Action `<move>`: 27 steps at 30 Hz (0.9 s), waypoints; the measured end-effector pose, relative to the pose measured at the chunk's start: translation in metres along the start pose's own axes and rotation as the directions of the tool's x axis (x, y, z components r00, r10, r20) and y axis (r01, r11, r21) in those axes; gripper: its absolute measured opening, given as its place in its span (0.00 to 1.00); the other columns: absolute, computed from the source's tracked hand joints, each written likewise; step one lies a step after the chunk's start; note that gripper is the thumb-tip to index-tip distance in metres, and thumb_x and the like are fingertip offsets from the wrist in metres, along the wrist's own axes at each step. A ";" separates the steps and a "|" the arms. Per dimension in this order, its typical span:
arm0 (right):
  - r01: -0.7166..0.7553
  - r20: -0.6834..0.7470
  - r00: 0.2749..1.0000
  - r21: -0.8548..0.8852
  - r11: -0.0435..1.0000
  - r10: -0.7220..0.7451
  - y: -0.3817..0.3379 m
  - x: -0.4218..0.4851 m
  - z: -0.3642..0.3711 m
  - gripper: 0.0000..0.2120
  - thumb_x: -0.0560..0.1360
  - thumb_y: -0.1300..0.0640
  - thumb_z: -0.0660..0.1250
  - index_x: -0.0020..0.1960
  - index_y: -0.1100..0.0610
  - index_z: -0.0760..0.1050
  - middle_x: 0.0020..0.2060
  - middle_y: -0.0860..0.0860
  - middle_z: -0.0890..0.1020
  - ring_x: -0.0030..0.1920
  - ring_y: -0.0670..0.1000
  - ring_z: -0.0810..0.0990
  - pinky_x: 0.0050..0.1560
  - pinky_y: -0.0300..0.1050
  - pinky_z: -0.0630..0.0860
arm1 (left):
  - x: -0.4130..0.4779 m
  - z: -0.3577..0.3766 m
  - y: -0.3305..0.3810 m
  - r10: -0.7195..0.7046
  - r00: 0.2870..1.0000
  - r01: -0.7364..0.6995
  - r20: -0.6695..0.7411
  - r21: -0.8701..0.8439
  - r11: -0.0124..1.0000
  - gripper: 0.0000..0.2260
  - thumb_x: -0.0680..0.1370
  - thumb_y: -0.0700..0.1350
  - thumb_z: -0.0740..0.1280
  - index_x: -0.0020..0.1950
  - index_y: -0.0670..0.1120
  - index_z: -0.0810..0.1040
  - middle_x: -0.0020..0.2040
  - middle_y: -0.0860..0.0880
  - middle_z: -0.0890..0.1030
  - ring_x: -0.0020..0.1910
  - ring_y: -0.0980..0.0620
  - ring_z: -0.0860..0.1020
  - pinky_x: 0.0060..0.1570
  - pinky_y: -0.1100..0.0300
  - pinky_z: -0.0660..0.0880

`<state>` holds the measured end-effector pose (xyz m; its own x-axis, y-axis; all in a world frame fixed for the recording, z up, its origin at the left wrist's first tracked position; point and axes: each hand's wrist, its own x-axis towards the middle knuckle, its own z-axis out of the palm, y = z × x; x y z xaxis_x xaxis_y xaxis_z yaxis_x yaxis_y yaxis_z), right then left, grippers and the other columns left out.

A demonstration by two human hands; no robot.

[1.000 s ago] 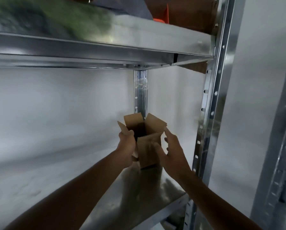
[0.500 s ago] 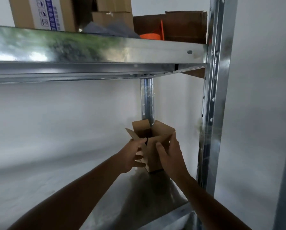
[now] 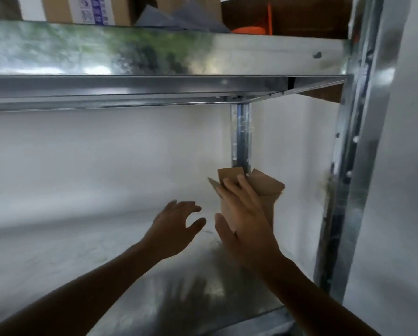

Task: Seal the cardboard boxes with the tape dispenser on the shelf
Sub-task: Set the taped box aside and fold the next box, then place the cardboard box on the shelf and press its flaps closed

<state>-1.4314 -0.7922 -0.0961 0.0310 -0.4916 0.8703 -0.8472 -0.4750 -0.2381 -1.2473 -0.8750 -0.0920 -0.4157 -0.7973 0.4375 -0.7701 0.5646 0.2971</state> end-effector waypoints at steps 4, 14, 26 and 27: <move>0.006 0.309 0.951 0.016 1.000 -0.011 -0.018 0.010 0.034 0.30 0.82 0.37 0.50 0.79 0.50 0.65 0.80 0.47 0.63 0.81 0.46 0.51 0.76 0.40 0.40 | -0.037 -0.036 -0.050 -0.001 0.996 0.019 -0.085 0.209 0.978 0.25 0.80 0.68 0.53 0.75 0.61 0.69 0.80 0.60 0.61 0.82 0.54 0.46 0.78 0.49 0.41; 0.062 0.650 0.740 0.194 0.979 -0.176 -0.168 0.015 0.135 0.28 0.83 0.38 0.51 0.81 0.46 0.57 0.81 0.49 0.59 0.82 0.52 0.51 0.80 0.58 0.51 | -0.180 -0.122 -0.150 -0.417 0.895 0.444 -0.157 0.231 0.866 0.27 0.81 0.66 0.54 0.79 0.61 0.61 0.83 0.57 0.53 0.82 0.50 0.43 0.78 0.43 0.44; 0.261 0.598 0.606 0.474 0.841 -0.524 -0.475 -0.016 0.200 0.28 0.84 0.40 0.53 0.81 0.48 0.58 0.80 0.49 0.61 0.81 0.51 0.53 0.79 0.52 0.52 | -0.441 -0.293 -0.239 -0.606 0.657 0.746 -0.448 0.267 0.610 0.27 0.80 0.67 0.53 0.78 0.61 0.64 0.82 0.54 0.57 0.82 0.46 0.48 0.78 0.39 0.47; 0.263 0.575 0.610 0.503 0.823 -0.546 -0.503 -0.021 0.202 0.27 0.84 0.40 0.53 0.81 0.48 0.59 0.80 0.48 0.62 0.80 0.51 0.54 0.78 0.51 0.53 | -0.463 -0.308 -0.243 -0.618 0.628 0.770 -0.472 0.261 0.582 0.27 0.80 0.68 0.53 0.77 0.61 0.65 0.82 0.53 0.57 0.82 0.46 0.49 0.78 0.39 0.48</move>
<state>-0.8986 -0.6905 -0.0822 0.7863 -0.4597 0.4128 -0.4225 -0.8876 -0.1837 -0.7180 -0.5772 -0.1053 0.4435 -0.7491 0.4921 -0.8950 -0.3408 0.2879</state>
